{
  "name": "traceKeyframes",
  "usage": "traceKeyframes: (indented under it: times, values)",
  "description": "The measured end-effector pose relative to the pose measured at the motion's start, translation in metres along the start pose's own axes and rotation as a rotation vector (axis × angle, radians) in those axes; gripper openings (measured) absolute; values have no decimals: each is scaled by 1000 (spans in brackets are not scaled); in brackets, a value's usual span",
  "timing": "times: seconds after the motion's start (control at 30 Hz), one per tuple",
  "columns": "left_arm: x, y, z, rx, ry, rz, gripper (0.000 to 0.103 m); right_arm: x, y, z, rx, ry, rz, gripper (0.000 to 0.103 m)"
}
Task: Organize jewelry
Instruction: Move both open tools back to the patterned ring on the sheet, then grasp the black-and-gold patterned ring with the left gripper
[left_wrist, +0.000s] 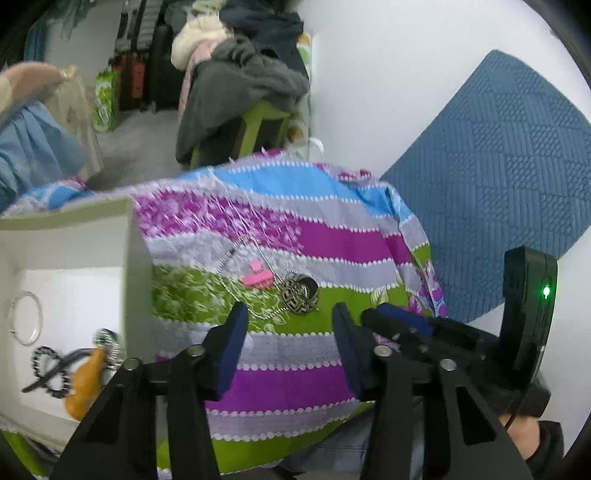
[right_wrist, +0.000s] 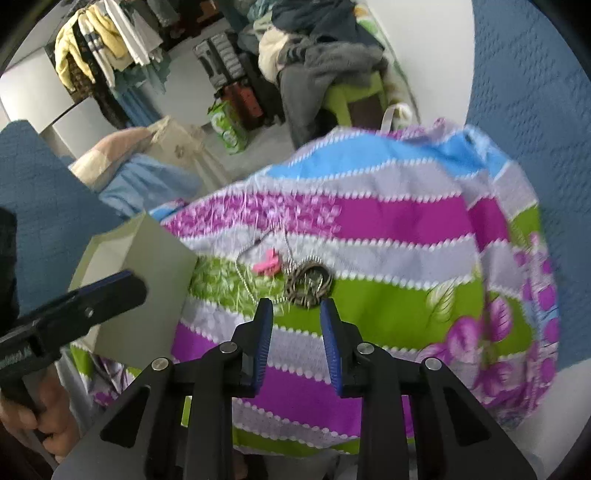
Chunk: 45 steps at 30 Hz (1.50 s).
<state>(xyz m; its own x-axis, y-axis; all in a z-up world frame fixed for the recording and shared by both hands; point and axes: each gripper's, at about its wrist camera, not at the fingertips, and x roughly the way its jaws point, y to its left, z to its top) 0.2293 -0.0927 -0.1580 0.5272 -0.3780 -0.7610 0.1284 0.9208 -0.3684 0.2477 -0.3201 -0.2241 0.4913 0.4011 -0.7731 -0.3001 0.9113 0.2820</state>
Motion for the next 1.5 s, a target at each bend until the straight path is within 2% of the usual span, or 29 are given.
traceKeyframes:
  times: [0.23, 0.3, 0.4, 0.67, 0.8, 0.9, 1.03, 1.1, 1.23, 1.37, 1.5]
  values:
    - [51, 5, 6, -54, 70, -49, 44, 26, -10, 0, -15, 37, 51, 23]
    - [68, 11, 9, -88, 101, -65, 40, 35, -8, 1, -38, 53, 49, 20]
    - [88, 19, 12, -129, 130, -90, 40, 48, -8, 1, -63, 78, 45, 17]
    - [124, 28, 14, -174, 186, -100, 39, 67, -15, 3, -73, 108, 35, 12]
    - [136, 32, 14, -182, 209, -103, 32, 74, -14, 5, -91, 115, 24, 9]
    - [139, 35, 13, -183, 215, -98, 27, 77, -14, 5, -100, 122, 15, 4]
    - [140, 35, 14, -181, 212, -108, 26, 75, -15, 4, -89, 121, 34, 3]
    - [140, 32, 13, -162, 217, -96, 12, 72, -15, 4, -92, 117, 30, 3]
    - [140, 20, 12, -109, 212, -59, 9, 68, -14, 4, -90, 108, 24, 3]
    - [131, 17, 14, -100, 185, -46, 5, 58, -10, 7, -94, 81, 15, 3]
    - [119, 15, 17, -80, 171, -19, 5, 48, -6, 8, -91, 59, 21, 3]
